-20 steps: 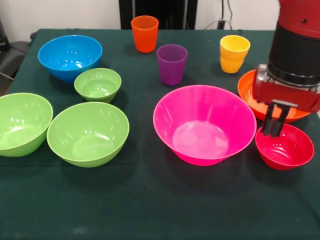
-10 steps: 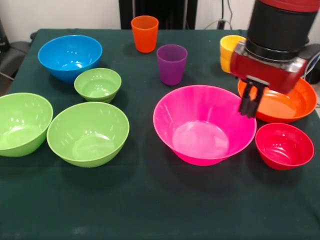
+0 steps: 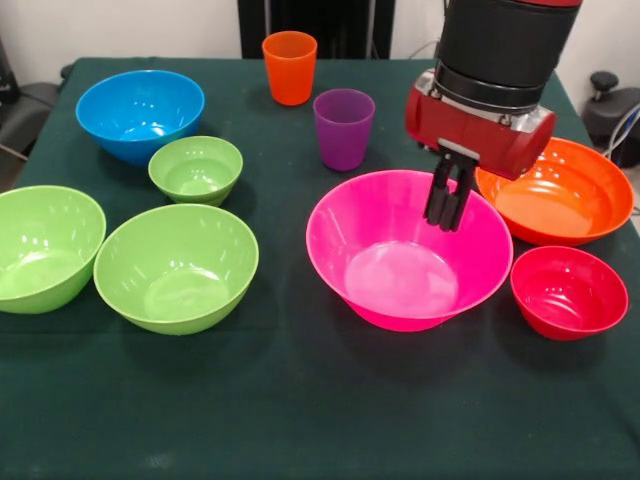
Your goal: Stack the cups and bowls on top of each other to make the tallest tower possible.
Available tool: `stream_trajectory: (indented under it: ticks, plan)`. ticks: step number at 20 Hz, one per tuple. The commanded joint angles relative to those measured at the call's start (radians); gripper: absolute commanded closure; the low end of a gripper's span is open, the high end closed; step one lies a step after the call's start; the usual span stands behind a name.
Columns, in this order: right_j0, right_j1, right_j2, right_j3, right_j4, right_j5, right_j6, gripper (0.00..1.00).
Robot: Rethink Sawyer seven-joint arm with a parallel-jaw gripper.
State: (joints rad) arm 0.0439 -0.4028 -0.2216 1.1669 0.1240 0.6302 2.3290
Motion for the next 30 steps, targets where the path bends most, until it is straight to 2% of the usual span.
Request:
stream_trajectory:
  ticks: [1,5,9,11,14,19,23,26,30]
  plan:
    - [0.044,0.022,0.042,0.136,0.008,-0.039,0.177,1.0]
    - [0.066,0.034,0.025,0.157,0.069,-0.044,0.269,1.0]
    - [0.107,0.049,-0.044,0.156,0.13,-0.017,0.376,1.0]
    - [0.108,0.035,-0.042,0.175,0.134,-0.015,0.341,1.0]
    - [0.095,0.022,-0.02,0.186,0.094,-0.036,0.228,1.0]
    - [0.065,0.013,0.02,0.193,0.047,-0.063,0.116,1.0]
    - [-0.002,-0.01,0.105,0.209,0.002,-0.067,-0.059,1.0]
    - [-0.02,-0.019,0.13,0.206,-0.038,-0.075,-0.122,1.0]
    - [-0.056,-0.026,0.187,0.191,-0.091,-0.013,-0.226,1.0]
